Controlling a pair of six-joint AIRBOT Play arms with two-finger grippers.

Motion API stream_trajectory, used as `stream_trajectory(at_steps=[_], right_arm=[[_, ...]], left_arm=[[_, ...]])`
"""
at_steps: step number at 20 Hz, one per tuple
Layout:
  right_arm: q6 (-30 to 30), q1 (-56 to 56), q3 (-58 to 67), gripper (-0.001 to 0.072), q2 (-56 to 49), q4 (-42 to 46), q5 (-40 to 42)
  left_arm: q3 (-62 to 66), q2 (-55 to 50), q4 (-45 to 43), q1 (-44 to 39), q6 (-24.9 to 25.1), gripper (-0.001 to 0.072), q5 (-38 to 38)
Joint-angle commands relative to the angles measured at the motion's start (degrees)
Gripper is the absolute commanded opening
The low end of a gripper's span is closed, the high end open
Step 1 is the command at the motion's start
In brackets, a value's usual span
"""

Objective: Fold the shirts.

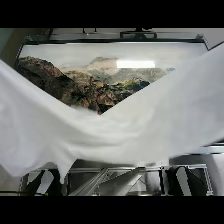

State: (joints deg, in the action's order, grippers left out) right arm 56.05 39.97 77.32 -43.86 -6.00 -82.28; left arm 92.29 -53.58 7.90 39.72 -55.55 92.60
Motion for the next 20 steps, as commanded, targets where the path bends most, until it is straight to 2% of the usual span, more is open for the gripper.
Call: stream_trajectory(at_steps=[1,4,6,7,8,9,11,14,15,17,19,20], right_arm=[[-0.81,-13.38,-5.68,0.002,-3.8,22.27,18.08],[-0.79,-24.72,-12.92,0.002,-14.03,30.8,32.06],[-0.81,-28.5,-15.41,0.002,-24.33,32.2,41.51],[-0.76,-29.27,-15.39,0.0048,-30.42,31.78,45.09],[-0.76,-29.31,-15.28,0.0262,-35.85,29.79,47.63],[-0.79,-28.68,-14.47,0.0467,-41.29,27.3,47.87],[-0.79,-25.94,-12.0,0.046,-48.13,25.07,40.94],[-3.13,-19.43,-11.26,0.0459,-49.4,25.73,24.72],[-3.76,-17.2,-11.28,0.0459,-49.16,26.14,19.04],[-3.74,-13.03,-11.3,0.0458,-48.83,29.11,8.44],[-2.91,-10.58,-11.78,0.0458,-48.81,32.48,2.99],[-2.4,-9.88,-12.28,0.0457,-48.81,34.34,1.73]], left_arm=[[1.05,-9.01,-17.84,-10.38,-0.02,0.0025,-4.85],[1.07,-22.86,-32.04,-22.71,0.0,0.0024,-13.99],[1.14,-33.97,-37.86,-27.74,0.02,0.0026,-22.69],[1.16,-39.34,-38.42,-29.0,0.17,0.0053,-26.77],[1.57,-45.07,-38.21,-29.68,0.04,0.0333,-30.71],[3.56,-50.6,-38.4,-29.46,-0.02,0.0684,-31.19],[9.35,-58.82,-38.53,-26.77,-3.04,0.0705,-24.57],[16.0,-64.26,-39.8,-20.22,-9.99,0.0703,-9.49],[16.41,-64.41,-41.92,-18.21,-12.68,0.07,-5.46],[16.39,-64.39,-48.96,-15.82,-15.56,0.0595,1.79],[16.33,-64.37,-56.92,-15.17,-18.51,0.0596,6.51],[15.3,-63.89,-59.3,-15.17,-18.97,0.0596,5.75]])
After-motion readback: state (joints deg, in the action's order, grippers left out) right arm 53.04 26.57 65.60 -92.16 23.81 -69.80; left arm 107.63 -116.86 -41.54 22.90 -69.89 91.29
